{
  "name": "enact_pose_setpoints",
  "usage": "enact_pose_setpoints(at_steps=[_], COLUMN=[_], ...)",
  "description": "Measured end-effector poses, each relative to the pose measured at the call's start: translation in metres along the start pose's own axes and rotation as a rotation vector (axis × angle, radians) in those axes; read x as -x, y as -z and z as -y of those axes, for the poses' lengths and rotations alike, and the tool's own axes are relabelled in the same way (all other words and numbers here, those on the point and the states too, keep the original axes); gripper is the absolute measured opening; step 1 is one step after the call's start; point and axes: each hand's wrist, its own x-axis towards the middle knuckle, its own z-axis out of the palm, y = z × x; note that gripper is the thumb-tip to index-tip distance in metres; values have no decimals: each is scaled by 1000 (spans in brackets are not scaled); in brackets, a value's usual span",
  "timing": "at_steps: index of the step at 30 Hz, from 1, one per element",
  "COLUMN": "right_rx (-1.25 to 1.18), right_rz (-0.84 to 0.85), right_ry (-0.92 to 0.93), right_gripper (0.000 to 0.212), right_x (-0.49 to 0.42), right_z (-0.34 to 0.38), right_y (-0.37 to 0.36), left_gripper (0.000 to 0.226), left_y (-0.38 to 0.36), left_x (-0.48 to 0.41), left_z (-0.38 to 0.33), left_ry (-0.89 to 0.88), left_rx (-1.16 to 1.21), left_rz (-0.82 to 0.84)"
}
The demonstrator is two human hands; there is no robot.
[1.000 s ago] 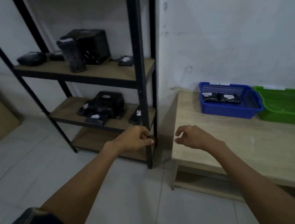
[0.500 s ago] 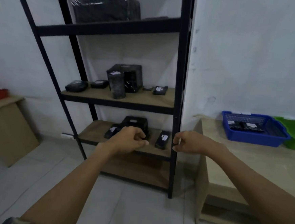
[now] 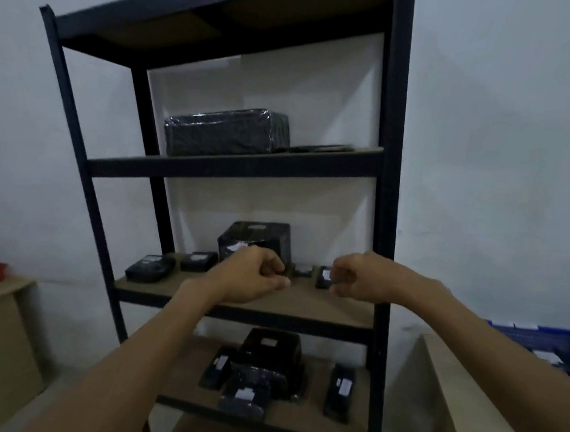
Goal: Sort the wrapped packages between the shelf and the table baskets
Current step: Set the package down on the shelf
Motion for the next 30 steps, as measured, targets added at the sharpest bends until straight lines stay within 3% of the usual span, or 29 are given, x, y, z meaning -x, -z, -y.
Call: enact_pose_setpoints(at_steps=[12, 17, 23, 30], right_rx=[71, 101, 113, 200], right_rz=[-253, -359, -369, -502], right_ry=[15, -35, -40, 49], right_gripper=[29, 26, 20, 14], right_x=[-115, -169, -226, -304], right_z=[46, 50, 45, 46], right_y=[115, 136, 139, 145], left_gripper=[31, 29, 33, 71], left_y=[135, 161, 155, 166], left_x=[-151, -209, -261, -277], left_z=[24, 58, 99, 138], left_ry=[-335, -410, -405, -358], left_rx=[-179, -205, -186, -154], left_rz=[-216, -284, -349, -400])
